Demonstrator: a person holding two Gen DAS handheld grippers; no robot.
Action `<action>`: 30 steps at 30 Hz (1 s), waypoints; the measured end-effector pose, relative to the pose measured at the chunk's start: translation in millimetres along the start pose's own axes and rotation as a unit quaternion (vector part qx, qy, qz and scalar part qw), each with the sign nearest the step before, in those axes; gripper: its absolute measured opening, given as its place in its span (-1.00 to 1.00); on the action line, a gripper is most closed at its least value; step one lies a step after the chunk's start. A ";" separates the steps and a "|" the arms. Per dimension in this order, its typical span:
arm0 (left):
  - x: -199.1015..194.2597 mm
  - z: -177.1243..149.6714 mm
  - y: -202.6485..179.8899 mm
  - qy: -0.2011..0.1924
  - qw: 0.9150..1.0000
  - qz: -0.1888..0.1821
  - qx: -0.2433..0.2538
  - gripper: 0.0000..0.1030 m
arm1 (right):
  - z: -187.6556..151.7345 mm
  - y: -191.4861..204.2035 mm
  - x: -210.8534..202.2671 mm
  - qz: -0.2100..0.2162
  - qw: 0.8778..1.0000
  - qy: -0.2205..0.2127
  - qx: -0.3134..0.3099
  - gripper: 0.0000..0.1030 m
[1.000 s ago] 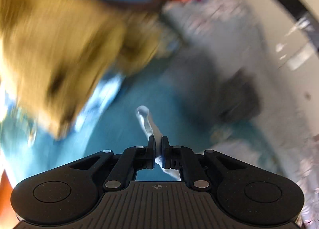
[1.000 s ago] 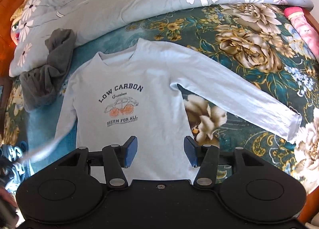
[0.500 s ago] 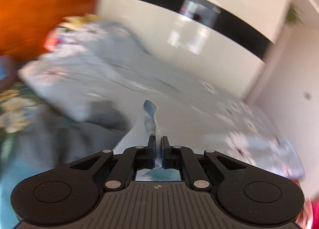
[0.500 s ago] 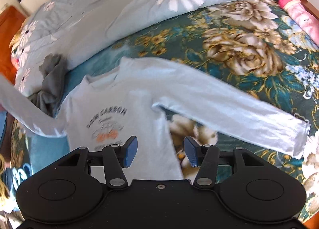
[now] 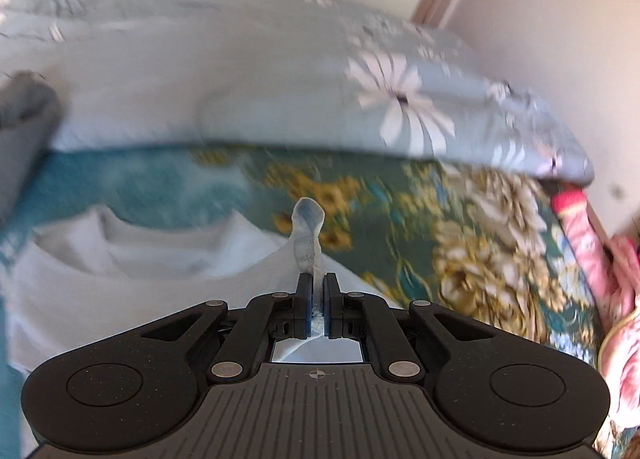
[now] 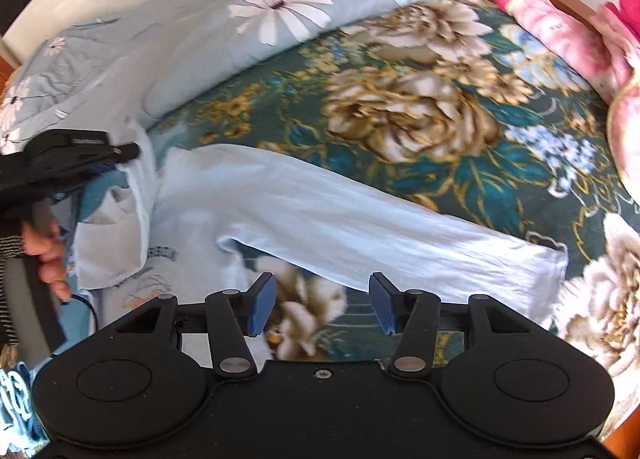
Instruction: Fold clothes
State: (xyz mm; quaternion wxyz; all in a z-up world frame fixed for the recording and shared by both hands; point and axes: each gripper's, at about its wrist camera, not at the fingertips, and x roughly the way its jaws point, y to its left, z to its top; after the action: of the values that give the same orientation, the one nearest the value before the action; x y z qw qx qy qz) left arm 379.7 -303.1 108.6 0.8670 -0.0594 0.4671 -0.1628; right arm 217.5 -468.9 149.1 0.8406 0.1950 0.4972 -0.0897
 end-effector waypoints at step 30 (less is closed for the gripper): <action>-54.9 -9.2 264.0 0.022 0.964 0.187 -0.188 0.51 | 81.6 84.3 164.0 0.074 0.996 0.046 -0.027 0.02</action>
State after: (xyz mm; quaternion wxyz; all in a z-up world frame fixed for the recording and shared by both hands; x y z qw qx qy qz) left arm 403.9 -36.0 79.5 0.8450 -0.1294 0.5107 0.0913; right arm 392.2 -419.4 61.5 0.8259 0.2123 0.5223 -0.0050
